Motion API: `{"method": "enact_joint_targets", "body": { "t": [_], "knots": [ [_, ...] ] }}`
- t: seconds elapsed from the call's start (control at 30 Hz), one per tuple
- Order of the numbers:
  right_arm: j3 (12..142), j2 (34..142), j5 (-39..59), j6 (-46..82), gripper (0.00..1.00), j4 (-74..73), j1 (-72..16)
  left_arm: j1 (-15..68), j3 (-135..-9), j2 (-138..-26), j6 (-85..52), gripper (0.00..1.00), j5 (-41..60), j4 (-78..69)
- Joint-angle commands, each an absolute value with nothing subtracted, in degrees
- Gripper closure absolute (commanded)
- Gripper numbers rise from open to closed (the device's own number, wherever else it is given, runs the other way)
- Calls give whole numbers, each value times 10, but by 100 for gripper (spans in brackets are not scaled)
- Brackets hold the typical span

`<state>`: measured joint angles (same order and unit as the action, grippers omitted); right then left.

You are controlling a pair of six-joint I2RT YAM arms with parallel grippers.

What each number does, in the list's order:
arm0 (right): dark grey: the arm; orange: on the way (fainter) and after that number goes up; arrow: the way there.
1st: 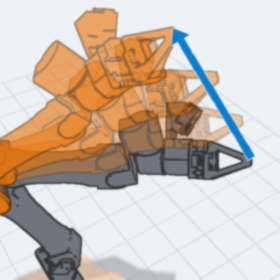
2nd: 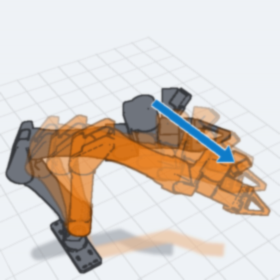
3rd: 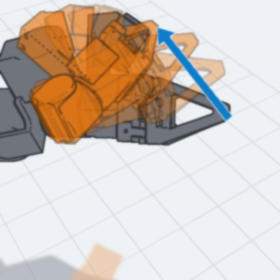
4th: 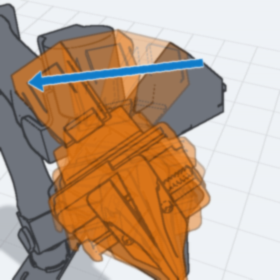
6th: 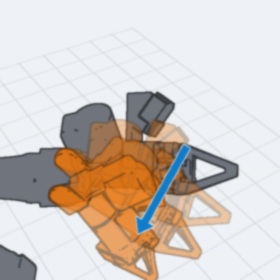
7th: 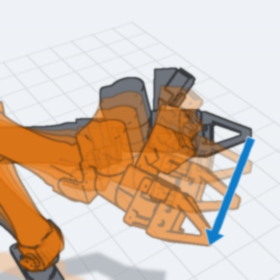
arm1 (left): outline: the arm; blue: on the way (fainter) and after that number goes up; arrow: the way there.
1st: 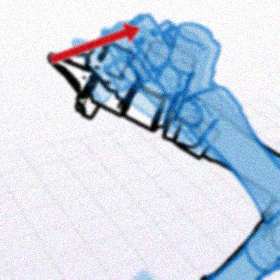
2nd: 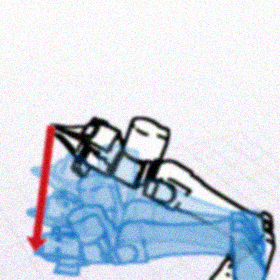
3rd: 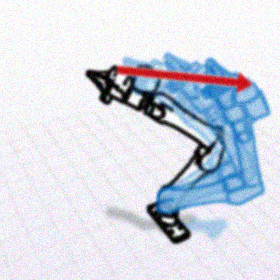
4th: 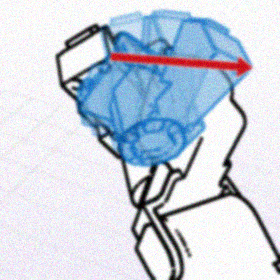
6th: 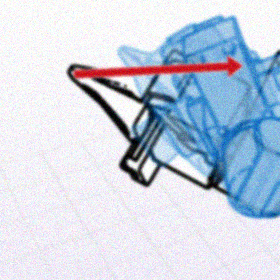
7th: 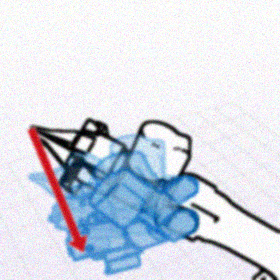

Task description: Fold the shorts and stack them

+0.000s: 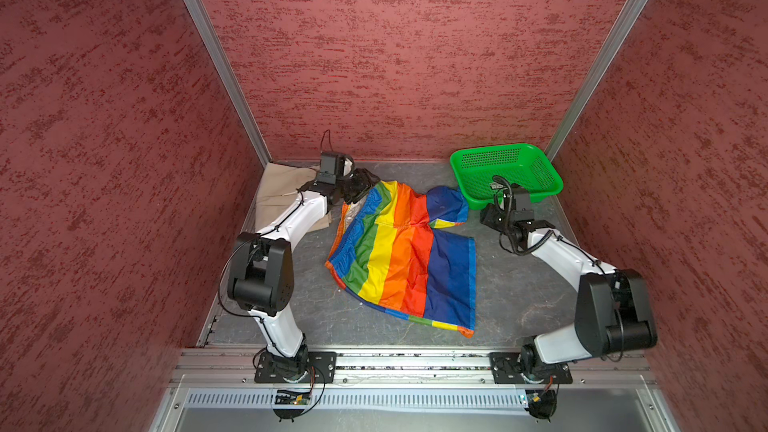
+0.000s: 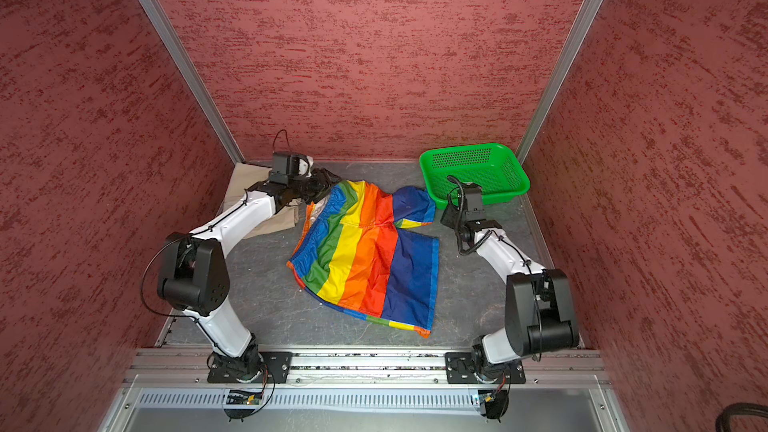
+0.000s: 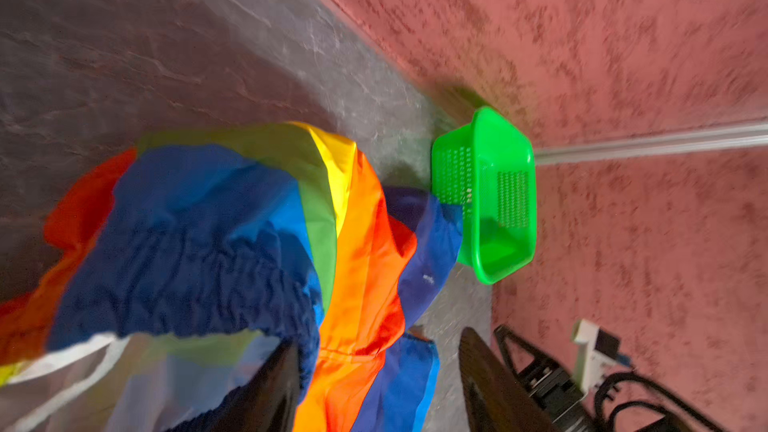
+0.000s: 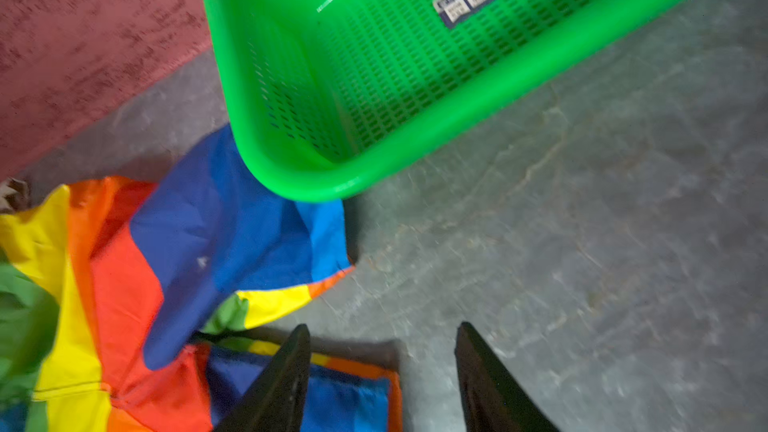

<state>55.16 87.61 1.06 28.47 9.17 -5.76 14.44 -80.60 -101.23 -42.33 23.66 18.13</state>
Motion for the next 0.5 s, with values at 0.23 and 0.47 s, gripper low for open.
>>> {"method": "enact_joint_targets", "body": {
  "t": [0.23,0.47],
  "knots": [
    [638,1041,99,361,38,-53,-33,160,-844,-1026,-361,43,163,273],
    [680,1090,143,368,35,-115,-28,106,-804,-992,-367,83,181,268]
  ]
}}
